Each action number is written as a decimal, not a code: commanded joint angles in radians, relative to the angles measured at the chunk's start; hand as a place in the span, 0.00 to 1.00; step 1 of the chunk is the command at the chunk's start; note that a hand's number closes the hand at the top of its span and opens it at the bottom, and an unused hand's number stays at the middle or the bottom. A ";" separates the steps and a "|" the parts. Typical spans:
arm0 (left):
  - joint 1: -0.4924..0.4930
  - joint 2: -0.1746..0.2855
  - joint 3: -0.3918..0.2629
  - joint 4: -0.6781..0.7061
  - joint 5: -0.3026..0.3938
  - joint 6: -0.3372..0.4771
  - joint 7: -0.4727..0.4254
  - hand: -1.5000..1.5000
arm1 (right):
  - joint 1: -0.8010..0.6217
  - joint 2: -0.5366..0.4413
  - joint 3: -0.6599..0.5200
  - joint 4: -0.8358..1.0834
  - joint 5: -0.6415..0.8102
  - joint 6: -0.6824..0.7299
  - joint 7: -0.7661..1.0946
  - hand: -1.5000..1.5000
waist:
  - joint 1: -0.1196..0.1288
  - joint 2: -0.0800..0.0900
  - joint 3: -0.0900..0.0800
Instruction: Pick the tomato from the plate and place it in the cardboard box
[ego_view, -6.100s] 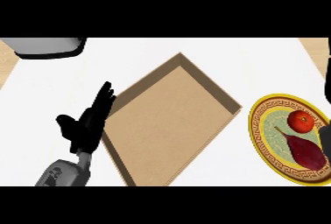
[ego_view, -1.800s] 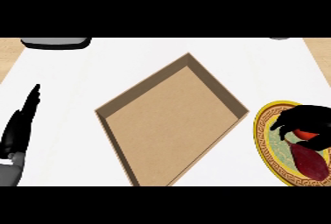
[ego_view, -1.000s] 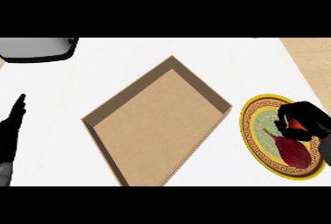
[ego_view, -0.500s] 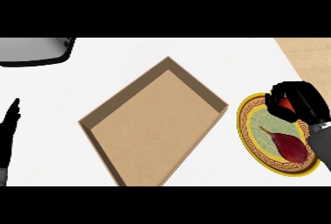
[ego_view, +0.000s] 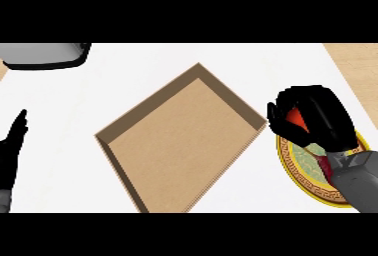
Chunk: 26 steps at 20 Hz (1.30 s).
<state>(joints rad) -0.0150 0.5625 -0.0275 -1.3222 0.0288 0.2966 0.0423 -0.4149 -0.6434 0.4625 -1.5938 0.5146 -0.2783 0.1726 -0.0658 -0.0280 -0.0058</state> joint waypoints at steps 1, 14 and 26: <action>-0.021 0.021 0.011 -0.011 0.000 -0.024 -0.006 0.50 | -0.026 0.083 0.060 -0.228 0.051 0.066 0.282 1.00 | 0.035 0.012 0.002; -0.117 -0.046 0.012 0.080 -0.045 -0.060 -0.020 0.50 | -0.383 0.512 0.020 0.073 0.119 0.144 0.563 1.00 | 0.079 0.032 0.005; -0.126 -0.076 0.023 0.046 -0.091 -0.068 0.013 0.50 | -0.603 0.642 -0.062 0.675 0.154 -0.061 0.451 1.00 | 0.096 0.036 0.005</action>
<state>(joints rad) -0.1193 0.4995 -0.0146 -1.3095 -0.0530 0.2305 0.0675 -0.9507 -0.0289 0.3892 -1.0843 0.6674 -0.2353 0.6093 0.0232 0.0047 -0.0005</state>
